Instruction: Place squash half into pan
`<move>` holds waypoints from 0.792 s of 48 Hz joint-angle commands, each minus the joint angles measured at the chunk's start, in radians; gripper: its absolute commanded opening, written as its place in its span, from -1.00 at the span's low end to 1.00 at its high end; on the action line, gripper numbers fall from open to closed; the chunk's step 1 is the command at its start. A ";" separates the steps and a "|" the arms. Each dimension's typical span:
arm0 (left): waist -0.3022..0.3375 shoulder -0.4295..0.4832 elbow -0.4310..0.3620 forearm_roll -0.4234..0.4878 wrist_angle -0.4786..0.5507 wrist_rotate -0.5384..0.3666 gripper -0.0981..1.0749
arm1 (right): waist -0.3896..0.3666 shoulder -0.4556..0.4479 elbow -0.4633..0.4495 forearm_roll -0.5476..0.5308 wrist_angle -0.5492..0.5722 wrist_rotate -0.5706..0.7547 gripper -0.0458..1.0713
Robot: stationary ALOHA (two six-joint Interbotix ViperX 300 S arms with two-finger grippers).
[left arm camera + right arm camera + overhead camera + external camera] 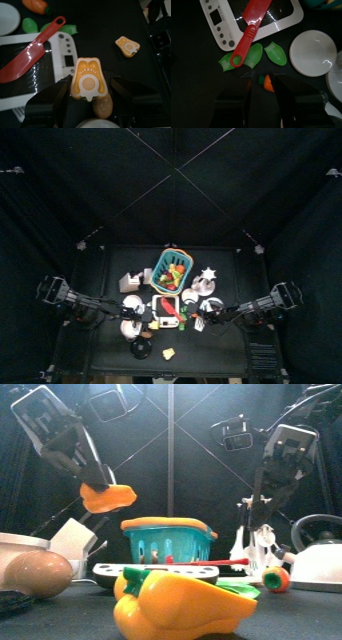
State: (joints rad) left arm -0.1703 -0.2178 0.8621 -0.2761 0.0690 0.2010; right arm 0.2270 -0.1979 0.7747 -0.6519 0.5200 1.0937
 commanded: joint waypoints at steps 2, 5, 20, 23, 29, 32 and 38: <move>0.054 -0.114 0.063 0.000 -0.009 0.000 0.35 | -0.009 -0.025 -0.008 0.002 -0.003 0.000 0.35; 0.092 -0.178 0.114 -0.002 -0.008 0.000 0.35 | -0.012 -0.025 -0.009 0.002 -0.003 0.000 0.35; 0.259 -0.417 0.331 -0.008 0.012 0.000 0.35 | -0.038 -0.012 -0.014 0.005 -0.018 0.000 0.35; 0.278 -0.440 0.360 -0.015 0.012 0.000 0.35 | -0.043 -0.011 -0.015 0.005 -0.025 0.000 0.35; 0.291 -0.445 0.396 -0.031 0.017 0.000 0.36 | -0.052 -0.005 -0.015 0.008 -0.029 0.000 0.35; 0.293 -0.439 0.408 -0.038 0.018 0.000 0.36 | -0.058 0.000 -0.015 0.006 -0.032 0.000 0.35; 0.302 -0.431 0.425 -0.054 0.021 0.000 0.37 | -0.064 0.008 -0.017 0.008 -0.048 0.000 0.35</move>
State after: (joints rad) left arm 0.1227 -0.6535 1.2931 -0.3206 0.0936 0.1994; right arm 0.1703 -0.1810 0.7747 -0.6443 0.4863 1.0937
